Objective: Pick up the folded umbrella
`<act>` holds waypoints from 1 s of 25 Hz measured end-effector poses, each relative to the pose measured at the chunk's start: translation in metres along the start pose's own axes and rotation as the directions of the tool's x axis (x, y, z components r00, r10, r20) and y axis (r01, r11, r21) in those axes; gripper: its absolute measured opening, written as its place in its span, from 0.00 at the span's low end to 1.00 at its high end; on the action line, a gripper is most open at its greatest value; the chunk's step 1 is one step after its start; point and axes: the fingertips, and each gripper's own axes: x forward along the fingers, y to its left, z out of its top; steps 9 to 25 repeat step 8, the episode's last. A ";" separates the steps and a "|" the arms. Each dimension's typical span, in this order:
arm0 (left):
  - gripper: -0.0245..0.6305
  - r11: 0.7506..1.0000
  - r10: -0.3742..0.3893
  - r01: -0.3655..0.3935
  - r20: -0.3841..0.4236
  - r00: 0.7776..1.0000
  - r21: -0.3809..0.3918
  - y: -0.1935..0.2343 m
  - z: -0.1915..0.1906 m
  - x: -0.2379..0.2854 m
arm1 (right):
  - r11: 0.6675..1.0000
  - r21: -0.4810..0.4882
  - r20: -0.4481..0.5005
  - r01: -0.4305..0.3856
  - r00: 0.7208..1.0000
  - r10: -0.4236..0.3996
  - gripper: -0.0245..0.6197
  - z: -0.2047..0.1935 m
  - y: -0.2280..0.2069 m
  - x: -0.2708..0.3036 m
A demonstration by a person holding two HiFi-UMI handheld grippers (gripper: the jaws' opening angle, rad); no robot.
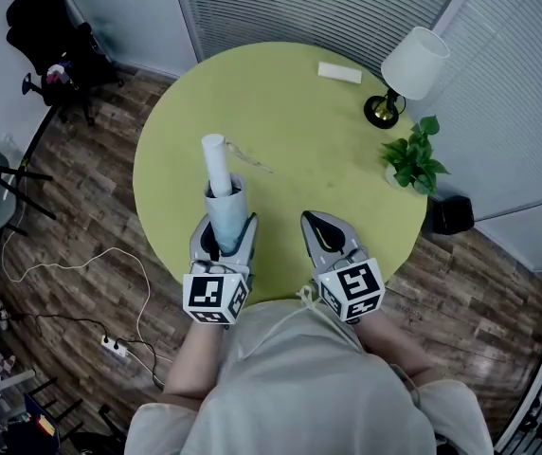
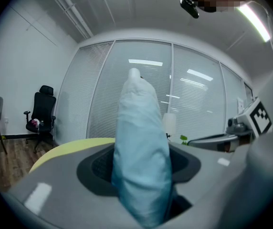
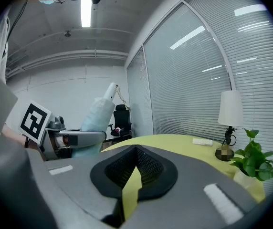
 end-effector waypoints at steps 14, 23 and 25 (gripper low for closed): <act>0.44 1.000 -0.005 0.005 -0.016 1.000 0.001 0.002 -0.005 0.003 | 1.000 0.031 0.005 0.000 1.000 -0.001 0.04 -0.001 -0.003 0.006; 0.44 1.000 -0.005 0.005 -0.016 1.000 0.001 0.002 -0.005 0.003 | 1.000 0.031 0.005 0.000 1.000 -0.001 0.04 -0.001 -0.003 0.006; 0.44 1.000 -0.005 0.005 -0.016 1.000 0.001 0.002 -0.005 0.003 | 1.000 0.031 0.005 0.000 1.000 -0.001 0.04 -0.001 -0.003 0.006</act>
